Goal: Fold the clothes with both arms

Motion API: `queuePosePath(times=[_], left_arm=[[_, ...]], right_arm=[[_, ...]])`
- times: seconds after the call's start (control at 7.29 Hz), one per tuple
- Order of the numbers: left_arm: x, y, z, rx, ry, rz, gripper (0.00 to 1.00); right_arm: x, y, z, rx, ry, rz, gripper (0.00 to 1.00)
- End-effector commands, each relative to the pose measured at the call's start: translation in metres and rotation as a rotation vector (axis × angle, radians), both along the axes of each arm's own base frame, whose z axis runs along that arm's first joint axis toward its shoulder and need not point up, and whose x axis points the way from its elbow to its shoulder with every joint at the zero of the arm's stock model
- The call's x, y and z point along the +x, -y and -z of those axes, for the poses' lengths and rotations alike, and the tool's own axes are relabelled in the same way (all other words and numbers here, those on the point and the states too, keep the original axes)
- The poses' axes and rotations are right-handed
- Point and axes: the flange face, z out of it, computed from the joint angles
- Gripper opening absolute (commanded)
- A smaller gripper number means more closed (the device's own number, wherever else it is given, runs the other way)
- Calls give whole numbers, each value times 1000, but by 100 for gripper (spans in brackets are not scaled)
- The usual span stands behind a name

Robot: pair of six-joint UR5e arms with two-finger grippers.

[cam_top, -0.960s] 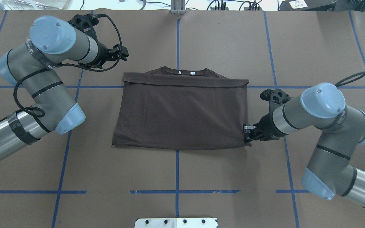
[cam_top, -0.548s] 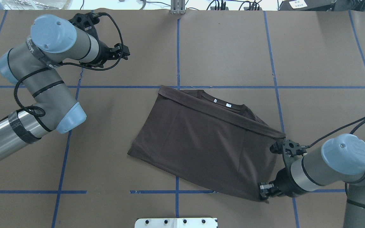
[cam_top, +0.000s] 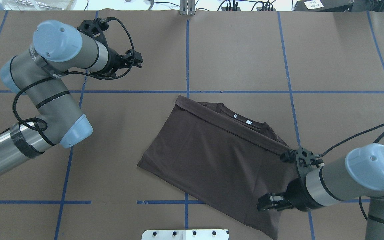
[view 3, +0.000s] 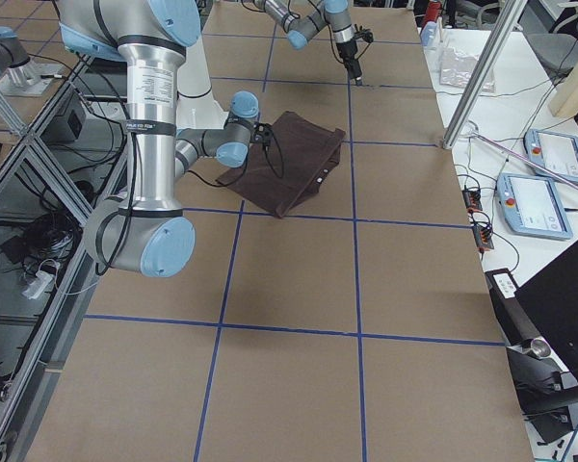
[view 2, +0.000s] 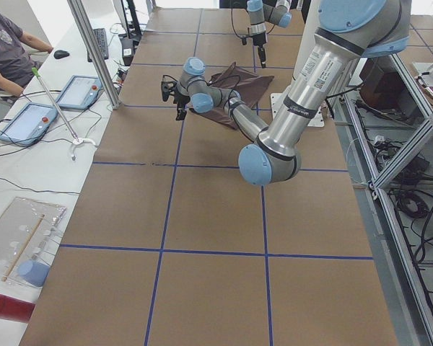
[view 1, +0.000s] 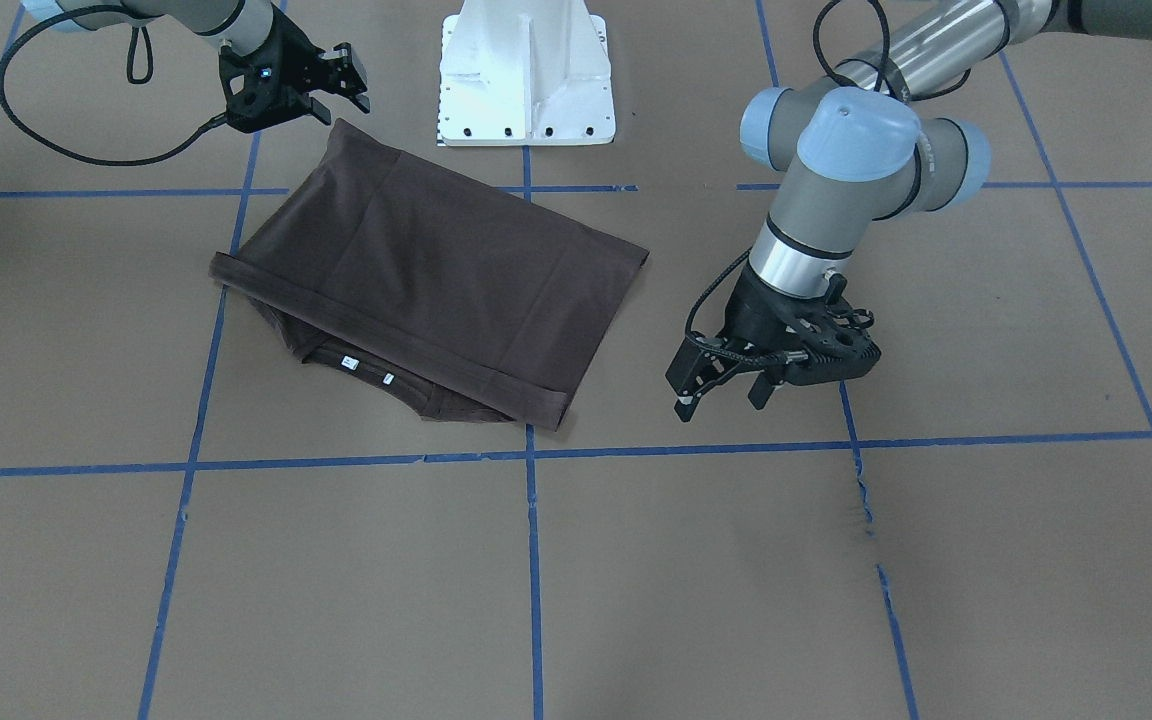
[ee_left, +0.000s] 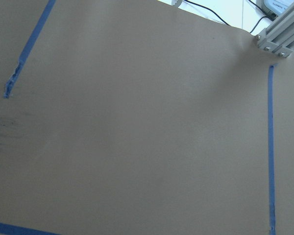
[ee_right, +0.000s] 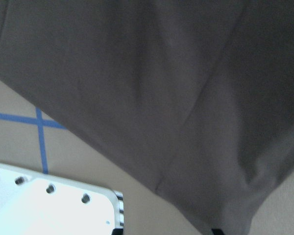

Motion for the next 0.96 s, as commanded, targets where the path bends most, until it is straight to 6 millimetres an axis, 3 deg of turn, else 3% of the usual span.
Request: queuePosePath(times=[0.0, 0.27, 0.41, 0.69, 0.82], left_arm=[[50, -75, -3, -218, -97, -6, 96], [105, -140, -23, -364, -99, 46, 87], [117, -157, -23, -388, -85, 53, 87], [82, -184, -21, -388, -84, 37, 87], [81, -193, -25, -397, -68, 30, 87]], right_arm=[[43, 72, 20, 37, 34, -218, 100], [60, 94, 28, 47, 48, -280, 100], [60, 95, 28, 47, 48, -282, 100], [49, 104, 36, 55, 63, -284, 100], [47, 105, 36, 55, 62, -285, 100]])
